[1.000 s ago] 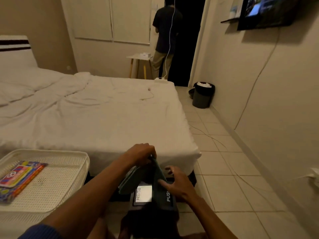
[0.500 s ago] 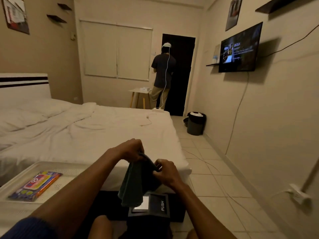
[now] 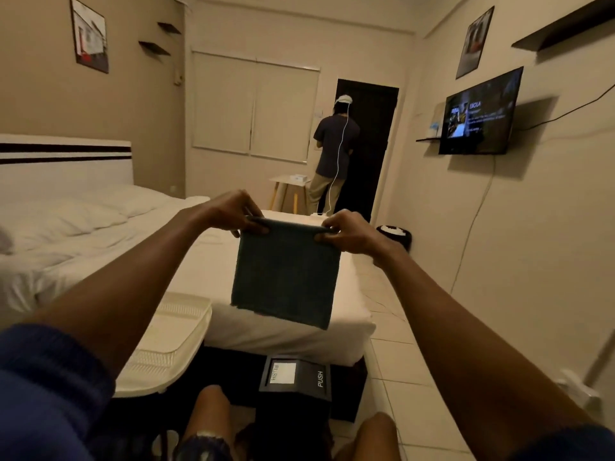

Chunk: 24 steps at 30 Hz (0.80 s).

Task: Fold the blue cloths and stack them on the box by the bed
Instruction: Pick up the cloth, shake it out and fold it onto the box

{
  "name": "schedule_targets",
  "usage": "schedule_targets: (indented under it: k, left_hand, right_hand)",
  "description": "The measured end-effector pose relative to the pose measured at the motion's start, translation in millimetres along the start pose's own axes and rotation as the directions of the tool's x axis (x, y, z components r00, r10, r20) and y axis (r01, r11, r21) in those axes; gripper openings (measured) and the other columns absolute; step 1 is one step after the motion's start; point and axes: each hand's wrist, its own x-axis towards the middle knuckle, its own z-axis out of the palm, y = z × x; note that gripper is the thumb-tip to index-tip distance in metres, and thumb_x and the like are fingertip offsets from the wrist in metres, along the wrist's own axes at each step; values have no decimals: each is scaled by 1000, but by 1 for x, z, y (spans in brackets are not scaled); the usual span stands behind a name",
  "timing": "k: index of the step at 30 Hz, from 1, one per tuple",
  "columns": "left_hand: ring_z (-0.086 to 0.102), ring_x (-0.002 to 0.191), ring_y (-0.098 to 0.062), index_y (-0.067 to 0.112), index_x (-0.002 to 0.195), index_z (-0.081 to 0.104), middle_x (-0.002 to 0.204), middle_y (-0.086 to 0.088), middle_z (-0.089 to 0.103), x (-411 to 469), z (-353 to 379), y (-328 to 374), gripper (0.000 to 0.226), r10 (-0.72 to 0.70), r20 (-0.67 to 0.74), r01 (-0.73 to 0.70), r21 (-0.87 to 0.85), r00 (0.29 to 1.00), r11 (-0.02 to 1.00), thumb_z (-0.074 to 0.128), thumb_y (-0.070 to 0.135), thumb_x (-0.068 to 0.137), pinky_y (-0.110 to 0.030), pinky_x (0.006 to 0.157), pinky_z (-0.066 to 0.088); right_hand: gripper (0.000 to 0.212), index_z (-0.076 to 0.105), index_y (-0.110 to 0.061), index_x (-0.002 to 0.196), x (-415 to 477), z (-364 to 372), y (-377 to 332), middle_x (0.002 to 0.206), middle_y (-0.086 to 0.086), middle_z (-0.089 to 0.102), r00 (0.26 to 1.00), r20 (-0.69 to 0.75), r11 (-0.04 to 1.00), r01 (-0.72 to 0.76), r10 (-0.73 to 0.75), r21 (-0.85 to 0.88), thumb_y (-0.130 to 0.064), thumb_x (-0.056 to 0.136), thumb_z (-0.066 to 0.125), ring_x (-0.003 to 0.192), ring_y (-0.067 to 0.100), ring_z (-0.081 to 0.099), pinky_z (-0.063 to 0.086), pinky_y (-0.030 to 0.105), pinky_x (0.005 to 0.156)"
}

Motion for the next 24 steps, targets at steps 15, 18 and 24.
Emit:
schedule_targets:
  k: [15,18,24]
  left_hand:
    - [69,79,-17,8,109,74,86,-2,71,-15,-6,-158,26,-218,34,211,143,975,967,73,11,84,-24,63,56]
    - [68,70,-14,8,107,75,80,0,70,-10,-13,-198,25,-263,14,255,201,965,946,75,14,82,-22,59,54]
    - [69,69,-16,10,104,76,81,-3,72,4,-29,-275,23,-344,19,324,290,939,900,76,15,82,-22,60,53]
  right_hand:
    - [28,71,-7,115,101,131,-37,97,5,69,969,242,998,35,-45,45,-23,91,69,75,10,58,45,18,61]
    - [26,72,-6,114,128,164,-49,97,6,69,969,236,992,38,-66,121,-21,93,66,83,15,61,47,19,63]
    - [25,71,-6,115,181,235,-69,102,9,71,985,166,975,2,-40,223,-17,93,66,89,18,62,51,28,75]
